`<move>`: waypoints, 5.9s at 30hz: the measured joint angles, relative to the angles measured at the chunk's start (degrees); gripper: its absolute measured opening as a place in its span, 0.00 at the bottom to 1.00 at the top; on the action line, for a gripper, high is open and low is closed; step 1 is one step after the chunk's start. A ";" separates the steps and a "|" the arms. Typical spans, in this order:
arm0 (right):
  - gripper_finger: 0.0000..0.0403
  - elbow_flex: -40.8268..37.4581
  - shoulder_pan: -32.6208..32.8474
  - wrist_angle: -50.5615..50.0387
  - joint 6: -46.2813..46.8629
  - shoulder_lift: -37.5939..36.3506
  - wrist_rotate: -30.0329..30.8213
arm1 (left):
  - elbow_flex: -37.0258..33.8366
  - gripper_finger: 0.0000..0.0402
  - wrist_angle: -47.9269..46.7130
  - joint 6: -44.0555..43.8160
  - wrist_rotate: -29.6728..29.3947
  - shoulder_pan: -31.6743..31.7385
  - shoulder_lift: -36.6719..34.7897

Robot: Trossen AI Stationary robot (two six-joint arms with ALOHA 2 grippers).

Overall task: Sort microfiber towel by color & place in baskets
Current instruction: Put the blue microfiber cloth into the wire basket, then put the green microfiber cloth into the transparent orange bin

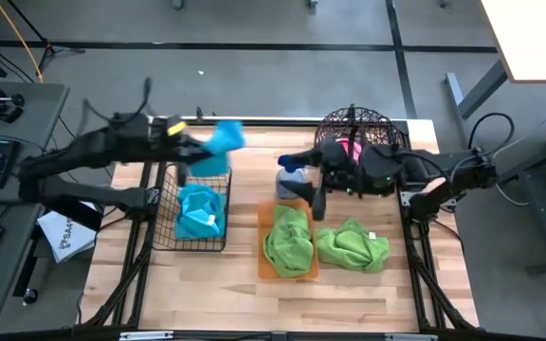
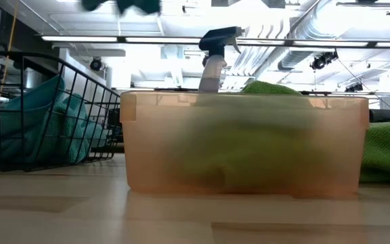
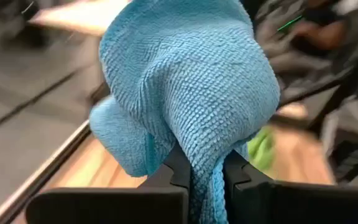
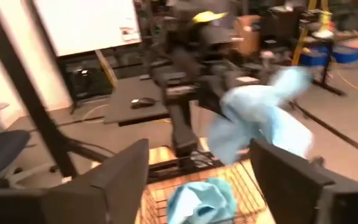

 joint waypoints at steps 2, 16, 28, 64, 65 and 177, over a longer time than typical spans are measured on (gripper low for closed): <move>0.73 0.00 -0.13 -2.30 2.26 -0.49 1.14 | 0.00 0.02 -9.95 -1.98 -3.32 0.36 -3.86; 0.77 -0.09 -1.86 -20.38 14.84 -2.55 4.75 | -24.44 0.02 -28.63 -18.54 0.72 0.24 -3.07; 0.77 -0.09 -1.50 -35.06 25.26 -6.15 3.25 | -23.56 0.21 -23.29 -8.24 9.83 -0.80 15.93; 0.77 -51.63 15.62 -22.91 36.66 0.16 -16.95 | 3.96 0.68 -9.31 -38.19 -3.71 -30.53 22.45; 0.77 -51.63 15.24 -22.34 35.14 1.88 -17.32 | 3.96 0.68 -9.45 -39.81 -4.02 -31.57 22.45; 0.56 -7.78 -0.50 -23.57 10.13 33.07 -26.69 | -4.00 0.68 24.22 1.92 -39.89 -39.47 -1.67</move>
